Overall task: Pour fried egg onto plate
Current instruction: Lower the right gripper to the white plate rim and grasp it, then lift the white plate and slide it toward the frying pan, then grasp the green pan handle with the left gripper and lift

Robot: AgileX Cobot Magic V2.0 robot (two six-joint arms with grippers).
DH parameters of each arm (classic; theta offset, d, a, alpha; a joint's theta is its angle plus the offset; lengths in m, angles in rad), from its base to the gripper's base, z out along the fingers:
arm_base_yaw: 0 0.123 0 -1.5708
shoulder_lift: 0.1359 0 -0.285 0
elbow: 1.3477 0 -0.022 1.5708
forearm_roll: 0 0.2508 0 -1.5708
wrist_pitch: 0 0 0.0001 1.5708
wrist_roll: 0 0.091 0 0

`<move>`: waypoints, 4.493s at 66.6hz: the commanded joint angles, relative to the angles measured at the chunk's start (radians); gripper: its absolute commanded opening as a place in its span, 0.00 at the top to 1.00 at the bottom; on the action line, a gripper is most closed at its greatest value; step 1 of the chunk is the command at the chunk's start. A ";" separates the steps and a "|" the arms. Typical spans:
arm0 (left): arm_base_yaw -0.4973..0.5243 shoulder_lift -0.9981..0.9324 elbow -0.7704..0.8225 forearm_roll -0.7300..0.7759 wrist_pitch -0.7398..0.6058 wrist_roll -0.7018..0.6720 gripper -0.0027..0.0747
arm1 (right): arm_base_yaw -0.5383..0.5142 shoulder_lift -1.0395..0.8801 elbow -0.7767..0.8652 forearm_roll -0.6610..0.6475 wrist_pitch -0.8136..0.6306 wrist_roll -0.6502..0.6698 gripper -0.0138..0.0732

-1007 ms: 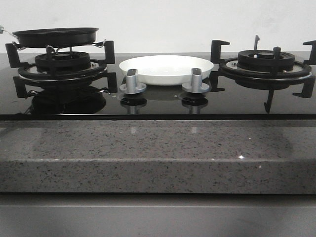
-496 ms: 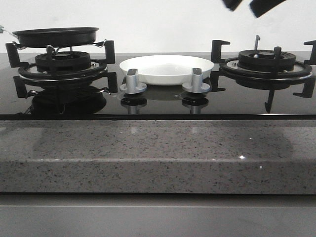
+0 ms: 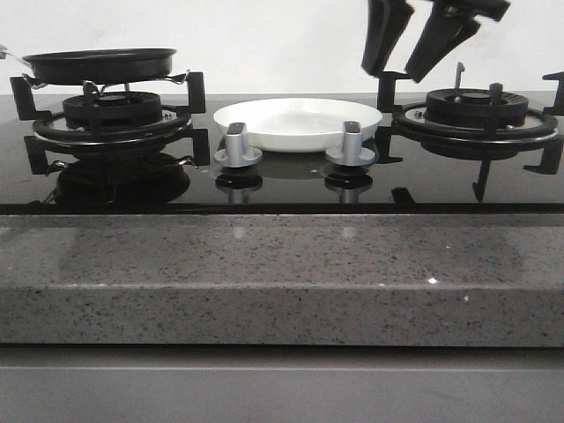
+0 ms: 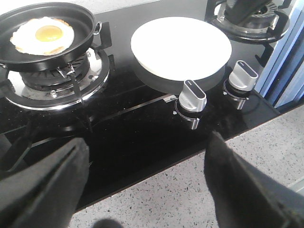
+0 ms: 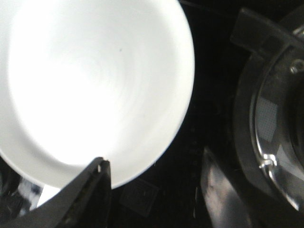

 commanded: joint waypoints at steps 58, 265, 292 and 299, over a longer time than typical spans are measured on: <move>-0.010 0.002 -0.034 -0.007 -0.072 0.000 0.32 | -0.001 0.164 -0.263 -0.018 0.118 0.060 0.58; -0.010 0.002 -0.034 0.037 -0.074 0.000 0.32 | 0.090 -0.506 0.682 0.043 -0.413 0.137 0.97; 0.058 0.028 -0.038 0.072 -0.065 -0.011 0.21 | 0.090 -0.506 0.682 0.043 -0.406 0.137 0.97; 0.151 0.068 -0.068 0.073 -0.034 -0.011 0.16 | 0.090 -0.506 0.682 0.043 -0.406 0.137 0.97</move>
